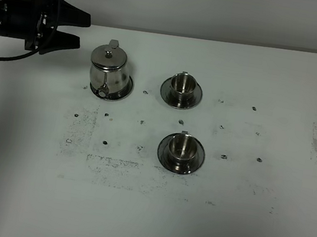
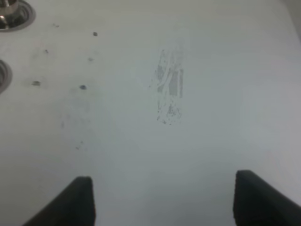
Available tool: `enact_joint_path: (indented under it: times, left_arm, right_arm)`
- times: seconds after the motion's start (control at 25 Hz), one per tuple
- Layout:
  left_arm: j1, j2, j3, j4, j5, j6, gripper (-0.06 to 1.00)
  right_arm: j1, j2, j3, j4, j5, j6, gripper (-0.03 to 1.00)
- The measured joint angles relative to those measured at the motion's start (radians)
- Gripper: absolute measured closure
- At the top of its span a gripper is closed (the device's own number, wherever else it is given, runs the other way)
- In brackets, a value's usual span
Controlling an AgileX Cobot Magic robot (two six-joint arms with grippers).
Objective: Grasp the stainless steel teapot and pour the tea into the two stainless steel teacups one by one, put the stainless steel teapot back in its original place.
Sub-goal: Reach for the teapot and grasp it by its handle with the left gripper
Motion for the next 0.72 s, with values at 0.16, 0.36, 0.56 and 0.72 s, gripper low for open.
enact_joint_path:
  times: [0.16,0.36,0.56,0.72]
  left_arm:
    - [0.000,0.000,0.000,0.000,0.000,0.000,0.23]
    - [0.001,0.000,0.000,0.000,0.000,0.000,0.23]
    - [0.001,0.000,0.000,0.000,0.000,0.000,0.23]
    - [0.001,0.000,0.000,0.002,0.000,0.000,0.23]
  right_arm:
    - [0.040,0.000,0.002,-0.001,-0.002,0.005,0.38]
    - [0.071,0.000,0.002,-0.004,-0.003,0.008,0.38]
    - [0.086,-0.001,0.002,-0.004,-0.004,0.008,0.38]
    - [0.116,-0.020,0.002,-0.004,-0.006,0.008,0.38]
